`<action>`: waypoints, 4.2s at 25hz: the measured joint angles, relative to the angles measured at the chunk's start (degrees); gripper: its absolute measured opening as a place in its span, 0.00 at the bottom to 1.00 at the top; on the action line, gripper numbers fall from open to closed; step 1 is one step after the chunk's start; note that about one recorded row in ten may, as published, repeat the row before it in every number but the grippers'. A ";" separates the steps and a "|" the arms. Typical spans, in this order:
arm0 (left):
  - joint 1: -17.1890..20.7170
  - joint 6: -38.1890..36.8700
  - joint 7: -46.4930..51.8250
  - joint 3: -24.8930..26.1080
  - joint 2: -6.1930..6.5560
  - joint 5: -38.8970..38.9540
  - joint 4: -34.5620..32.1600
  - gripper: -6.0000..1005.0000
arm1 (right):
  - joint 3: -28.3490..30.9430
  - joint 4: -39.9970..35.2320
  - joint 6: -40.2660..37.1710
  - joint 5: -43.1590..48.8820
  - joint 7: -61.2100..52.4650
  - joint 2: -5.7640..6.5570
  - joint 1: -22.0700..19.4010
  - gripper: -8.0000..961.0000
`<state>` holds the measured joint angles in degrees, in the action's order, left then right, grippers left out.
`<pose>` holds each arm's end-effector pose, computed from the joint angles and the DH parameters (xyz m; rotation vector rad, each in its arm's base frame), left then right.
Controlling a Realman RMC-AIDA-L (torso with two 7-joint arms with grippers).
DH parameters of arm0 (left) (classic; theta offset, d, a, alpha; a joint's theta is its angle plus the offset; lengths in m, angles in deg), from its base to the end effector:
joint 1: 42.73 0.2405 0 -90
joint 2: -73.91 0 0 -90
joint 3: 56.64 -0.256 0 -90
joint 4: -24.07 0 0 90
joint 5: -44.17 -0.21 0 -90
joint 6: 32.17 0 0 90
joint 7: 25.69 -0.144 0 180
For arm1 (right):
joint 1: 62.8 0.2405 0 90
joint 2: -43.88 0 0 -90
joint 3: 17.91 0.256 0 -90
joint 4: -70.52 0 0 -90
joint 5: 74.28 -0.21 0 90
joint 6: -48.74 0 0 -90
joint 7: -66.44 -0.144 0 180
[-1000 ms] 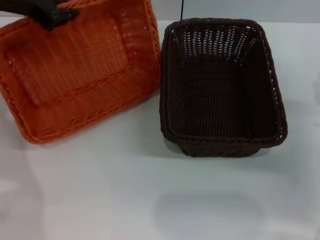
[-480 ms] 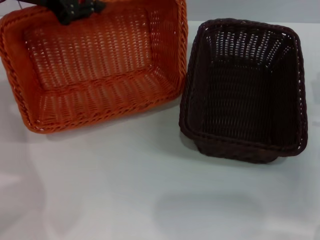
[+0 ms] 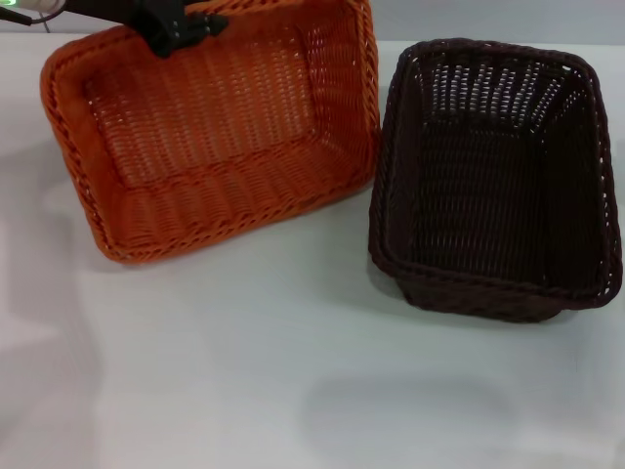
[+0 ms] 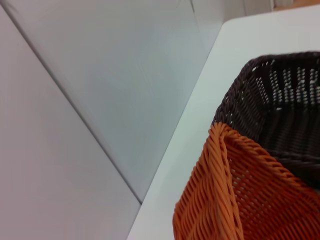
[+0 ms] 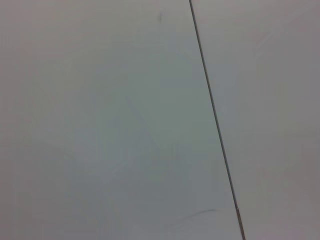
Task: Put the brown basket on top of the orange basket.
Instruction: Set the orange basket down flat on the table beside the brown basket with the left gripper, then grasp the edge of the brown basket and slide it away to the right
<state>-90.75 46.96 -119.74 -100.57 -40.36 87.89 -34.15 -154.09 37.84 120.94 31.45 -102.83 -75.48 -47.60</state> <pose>-0.1673 0.4445 0.0834 -2.6026 0.0240 0.0115 0.3084 0.3033 -0.0063 -1.1996 0.6270 0.7713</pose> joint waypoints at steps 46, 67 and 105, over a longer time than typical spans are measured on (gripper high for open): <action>20.07 -71.72 -1.87 -28.36 -3.53 12.53 -12.17 0.69 | -2.24 -0.63 -0.21 0.02 0.00 0.01 0.58 0.83; 32.55 -137.61 59.12 -42.91 -3.58 -22.90 5.10 0.70 | -2.43 -0.94 -0.03 0.39 0.00 0.09 0.81 0.83; 32.86 -154.38 85.55 -39.66 -3.86 -24.93 45.94 0.70 | 18.58 -54.15 -77.64 28.75 1.70 9.86 1.98 0.83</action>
<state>-57.89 -107.42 -34.19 -140.23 -44.22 62.96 11.79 -135.51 -16.32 43.30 60.20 -101.13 -65.62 -45.63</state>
